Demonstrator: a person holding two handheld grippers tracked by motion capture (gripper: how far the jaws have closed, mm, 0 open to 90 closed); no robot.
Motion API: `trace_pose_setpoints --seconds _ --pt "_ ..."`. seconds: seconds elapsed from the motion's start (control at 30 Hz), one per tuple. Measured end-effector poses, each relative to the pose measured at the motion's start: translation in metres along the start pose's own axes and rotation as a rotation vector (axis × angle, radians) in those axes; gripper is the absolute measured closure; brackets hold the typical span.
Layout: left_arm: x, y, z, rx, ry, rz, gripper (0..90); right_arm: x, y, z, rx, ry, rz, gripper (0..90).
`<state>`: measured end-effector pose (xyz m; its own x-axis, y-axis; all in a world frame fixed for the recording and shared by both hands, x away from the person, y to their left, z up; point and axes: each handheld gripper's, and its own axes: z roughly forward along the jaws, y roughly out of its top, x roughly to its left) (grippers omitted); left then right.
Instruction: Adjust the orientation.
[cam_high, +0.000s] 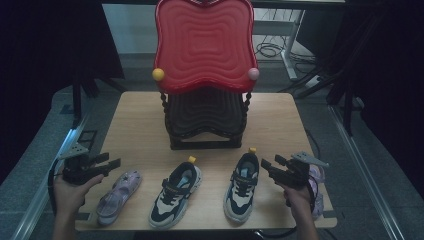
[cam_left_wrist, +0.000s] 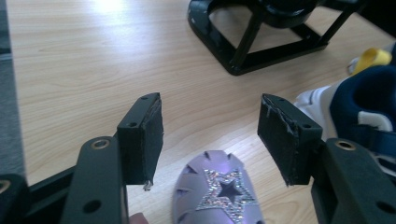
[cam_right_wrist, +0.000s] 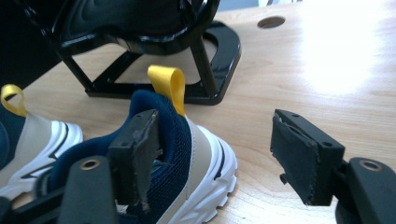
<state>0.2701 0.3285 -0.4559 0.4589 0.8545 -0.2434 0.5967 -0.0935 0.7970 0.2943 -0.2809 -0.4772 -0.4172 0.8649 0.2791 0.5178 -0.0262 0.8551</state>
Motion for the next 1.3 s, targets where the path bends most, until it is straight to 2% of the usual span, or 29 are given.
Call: trace_pose_setpoints --seconds 0.1,0.23,0.37,0.43,0.5,0.53,0.73,0.9,0.93,0.97,1.1,1.3 --pt "-0.001 -0.003 0.001 0.016 0.001 0.014 40.2 0.001 0.001 -0.008 0.000 -0.012 -0.009 40.0" --pt "-0.003 -0.002 -0.003 -0.004 0.010 0.014 40.3 -0.002 0.000 -0.016 0.016 -0.017 -0.028 47.1" --pt "-0.011 -0.005 -0.009 -0.007 0.009 0.035 40.8 -0.004 -0.003 -0.027 -0.003 -0.013 -0.003 52.3" --pt "-0.018 -0.007 -0.010 0.000 0.015 0.041 40.7 -0.004 -0.004 -0.032 0.007 -0.017 -0.032 54.8" --pt "-0.020 -0.008 -0.011 0.000 0.015 0.042 40.7 -0.003 -0.004 -0.033 0.012 -0.020 -0.039 56.3" --pt "-0.024 -0.010 -0.012 0.005 0.018 0.049 40.7 -0.002 -0.005 -0.037 0.017 -0.018 -0.054 59.9" --pt "-0.028 -0.010 -0.018 -0.007 0.026 0.050 40.3 -0.002 -0.004 -0.038 0.038 -0.003 -0.093 64.1" --pt "-0.026 -0.010 -0.017 -0.002 0.030 0.048 40.3 -0.004 -0.007 -0.036 0.061 -0.001 -0.099 69.2" --pt "-0.026 -0.010 -0.017 0.000 0.029 0.051 40.2 -0.006 -0.009 -0.035 0.068 -0.010 -0.098 75.2" --pt "-0.026 -0.009 -0.016 -0.001 0.028 0.053 40.2 -0.006 -0.009 -0.035 0.068 -0.010 -0.098 75.2" --pt "-0.025 -0.008 -0.012 0.004 0.020 0.062 40.3 -0.013 -0.014 -0.040 0.071 -0.009 -0.079 89.0" --pt "-0.026 -0.009 -0.008 0.016 0.010 0.069 40.3 -0.016 -0.012 -0.051 0.051 -0.031 -0.072 89.7"
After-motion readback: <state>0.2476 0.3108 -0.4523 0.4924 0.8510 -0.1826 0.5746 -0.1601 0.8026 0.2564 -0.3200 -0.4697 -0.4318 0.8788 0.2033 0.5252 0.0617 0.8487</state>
